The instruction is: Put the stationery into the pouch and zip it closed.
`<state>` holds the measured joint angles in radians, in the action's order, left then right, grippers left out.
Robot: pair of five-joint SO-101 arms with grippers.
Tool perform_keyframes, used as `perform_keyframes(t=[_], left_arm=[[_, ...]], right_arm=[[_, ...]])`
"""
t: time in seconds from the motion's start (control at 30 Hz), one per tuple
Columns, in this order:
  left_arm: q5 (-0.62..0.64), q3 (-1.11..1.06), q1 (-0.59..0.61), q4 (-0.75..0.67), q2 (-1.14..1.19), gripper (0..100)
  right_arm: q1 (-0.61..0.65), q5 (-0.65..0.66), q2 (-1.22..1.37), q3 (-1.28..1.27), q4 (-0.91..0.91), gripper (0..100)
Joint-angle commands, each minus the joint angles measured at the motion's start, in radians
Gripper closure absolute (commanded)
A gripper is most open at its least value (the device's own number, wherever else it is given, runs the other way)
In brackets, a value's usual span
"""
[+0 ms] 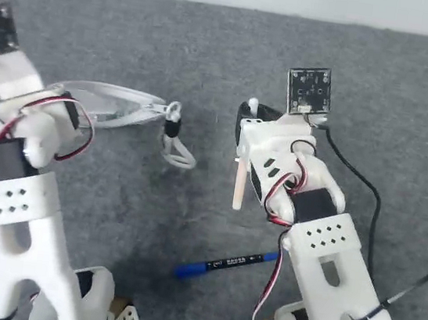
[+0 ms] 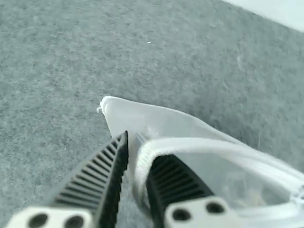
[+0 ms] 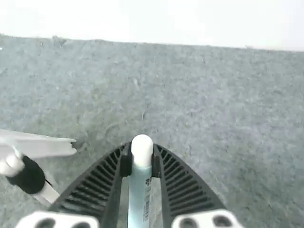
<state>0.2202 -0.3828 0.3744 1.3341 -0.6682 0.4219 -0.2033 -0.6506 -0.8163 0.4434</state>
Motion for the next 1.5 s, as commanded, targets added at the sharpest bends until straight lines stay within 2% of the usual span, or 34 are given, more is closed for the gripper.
perform_keyframes(t=[0.0,0.27,0.5,0.87,1.03,1.47], left_arm=[[-0.035,0.074,-0.057,0.043,-0.006,99],[-0.037,0.136,-0.138,0.104,-0.006,99],[-0.037,0.133,-0.146,0.110,-0.005,99],[-0.037,0.016,-0.144,0.018,-0.005,99],[-0.038,0.008,-0.144,0.012,-0.005,99],[-0.038,-0.001,-0.144,0.012,-0.005,99]], right_arm=[[-0.012,-0.014,-0.045,0.008,-0.041,99.3],[-0.013,-0.014,-0.044,0.008,-0.041,99.3],[-0.016,-0.014,-0.044,0.006,-0.041,99.3],[0.008,-0.014,-0.139,-0.008,-0.008,99.3],[0.042,-0.012,-0.242,-0.011,0.054,99.3],[0.237,-0.020,-0.424,-0.043,0.133,99.3]])
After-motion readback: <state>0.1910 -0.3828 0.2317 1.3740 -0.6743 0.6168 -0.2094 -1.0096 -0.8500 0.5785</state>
